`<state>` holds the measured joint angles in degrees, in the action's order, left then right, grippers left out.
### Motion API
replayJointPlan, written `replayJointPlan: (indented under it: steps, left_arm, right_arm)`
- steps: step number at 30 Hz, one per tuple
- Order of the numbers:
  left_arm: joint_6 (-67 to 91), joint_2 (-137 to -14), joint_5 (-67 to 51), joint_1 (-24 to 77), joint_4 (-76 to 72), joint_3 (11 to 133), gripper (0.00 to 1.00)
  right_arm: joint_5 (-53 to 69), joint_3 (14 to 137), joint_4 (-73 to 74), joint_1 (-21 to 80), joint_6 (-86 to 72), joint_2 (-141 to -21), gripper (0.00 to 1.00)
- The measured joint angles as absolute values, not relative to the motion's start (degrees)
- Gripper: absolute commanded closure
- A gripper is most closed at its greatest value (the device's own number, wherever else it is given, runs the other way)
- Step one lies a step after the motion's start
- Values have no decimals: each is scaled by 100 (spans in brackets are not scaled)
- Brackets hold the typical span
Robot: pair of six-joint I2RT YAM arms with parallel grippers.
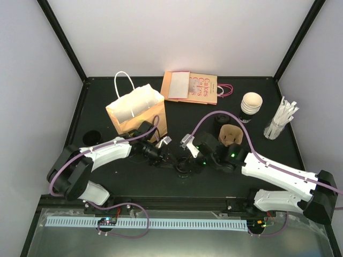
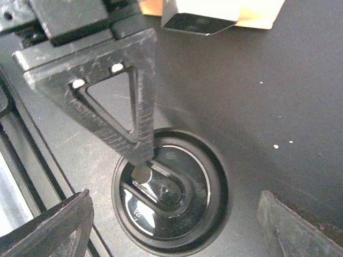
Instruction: Pack the takeout coffee
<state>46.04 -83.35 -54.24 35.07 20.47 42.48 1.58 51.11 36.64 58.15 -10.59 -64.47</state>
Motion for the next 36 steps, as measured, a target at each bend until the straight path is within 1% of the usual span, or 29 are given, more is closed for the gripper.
replayJointPlan:
  steps: [7,16,22,31,33,36]
  left_arm:
    - [4571,-8335,-5408,3494,2053,4248,63]
    - [4565,-8331,-5391,3494,2053,4215,62]
    - [4565,-8331,-5380,3494,2051,4215,60]
    - [4565,-8331,-5360,3494,2053,4215,59]
    - [4565,-8331,-5360,3494,2053,4215,57]
    - [4563,-8329,-5339,3494,2060,4215,48]
  right_arm:
    - [211,5109,3806,6084,-1035,-6643,14]
    - [12,5109,3850,6241,-1092,-7030,11]
    - [-178,5109,3900,6265,-1151,-7199,14]
    - [-532,5238,4018,6425,-1227,-7242,14]
    - [-589,5288,4042,6451,-1240,-7242,14]
    - [-666,5400,4106,6549,-1293,-7242,14]
